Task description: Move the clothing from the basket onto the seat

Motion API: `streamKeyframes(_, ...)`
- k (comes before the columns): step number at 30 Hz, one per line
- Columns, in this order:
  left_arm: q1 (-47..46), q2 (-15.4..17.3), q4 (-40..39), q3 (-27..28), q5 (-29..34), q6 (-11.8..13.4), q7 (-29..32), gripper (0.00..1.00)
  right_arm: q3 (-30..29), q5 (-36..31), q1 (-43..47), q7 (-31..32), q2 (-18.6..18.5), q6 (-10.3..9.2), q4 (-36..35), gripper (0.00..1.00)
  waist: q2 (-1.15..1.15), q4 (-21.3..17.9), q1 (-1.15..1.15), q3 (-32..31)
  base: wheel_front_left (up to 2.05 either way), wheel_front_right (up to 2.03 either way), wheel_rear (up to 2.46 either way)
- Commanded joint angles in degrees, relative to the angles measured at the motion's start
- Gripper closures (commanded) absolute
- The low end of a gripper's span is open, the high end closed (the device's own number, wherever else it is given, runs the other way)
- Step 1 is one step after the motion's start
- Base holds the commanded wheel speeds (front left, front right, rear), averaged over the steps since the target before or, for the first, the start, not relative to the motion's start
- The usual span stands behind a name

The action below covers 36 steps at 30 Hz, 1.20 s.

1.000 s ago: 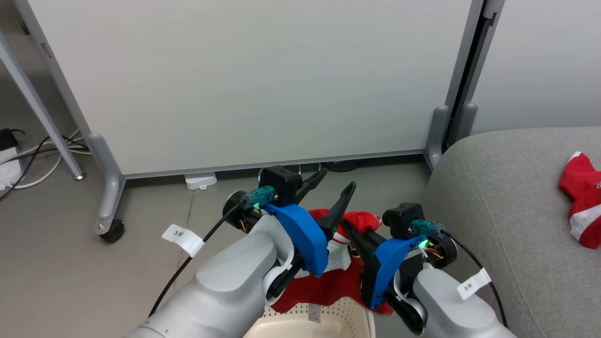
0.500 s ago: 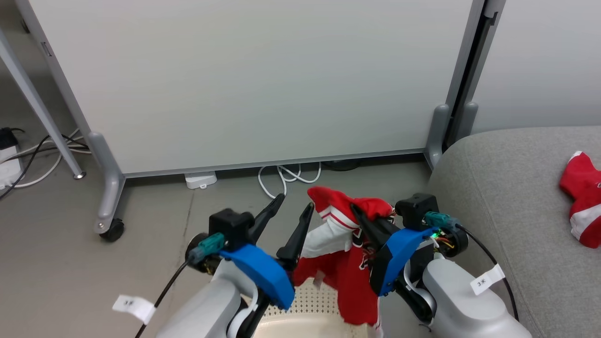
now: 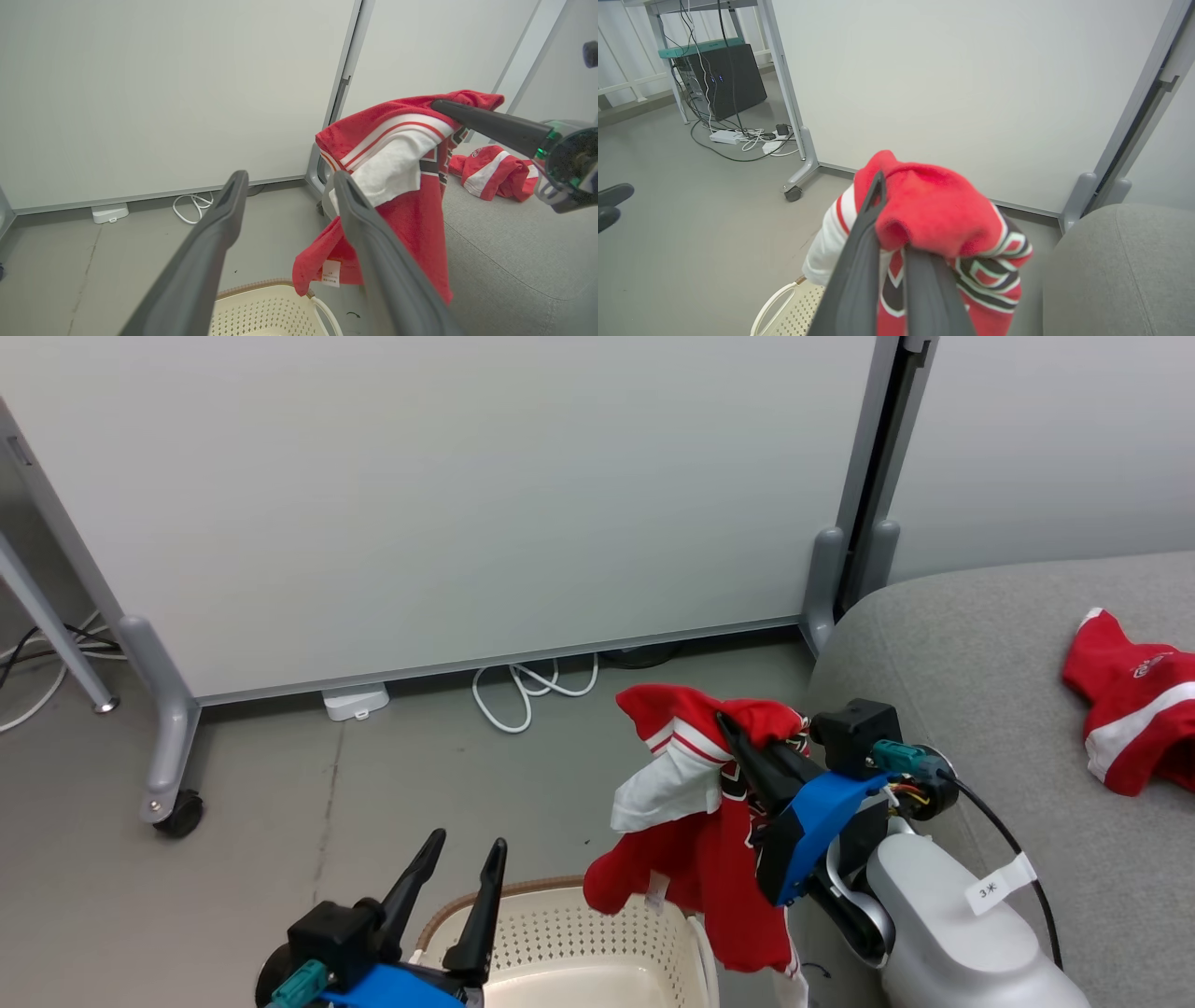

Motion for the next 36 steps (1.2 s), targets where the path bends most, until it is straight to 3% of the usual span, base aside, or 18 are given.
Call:
streamKeyframes(1,2.51,-0.16,-1.73,2.89,1.51,-0.2,-0.14,0.0,-1.04,-1.11,1.44,0.74,-0.5,0.03,-1.68,1.0,0.0,-0.98,0.0,0.26,0.0,0.0,0.0)
streamKeyframes(10,7.75,-2.71,-3.75,8.84,5.69,-1.08,-0.15,0.0,-4.38,-3.83,4.47,3.76,-0.86,0.03,-6.76,1.0,0.0,-3.61,0.0,0.75,0.0,0.0,0.0)
streamKeyframes(16,7.96,-4.29,-3.73,10.23,7.47,-1.75,-0.15,0.0,-6.12,-5.6,5.96,5.98,-0.31,0.03,-10.55,1.0,0.0,-7.71,0.0,1.6,0.0,0.0,0.0)
streamKeyframes(27,5.96,-5.74,-3.65,10.61,9.09,-2.06,-0.15,0.0,-9.08,-7.72,8.22,8.51,-0.25,0.03,-15.94,1.0,0.0,-16.92,0.0,3.78,0.0,0.0,0.0)
streamKeyframes(36,5.29,-5.03,-4.25,9.25,8.67,-2.1,-0.15,0.0,-12.03,-8.85,10.1,9.25,-0.02,0.03,-18.94,1.0,0.0,-21.9,0.0,5.15,0.0,0.0,0.0)
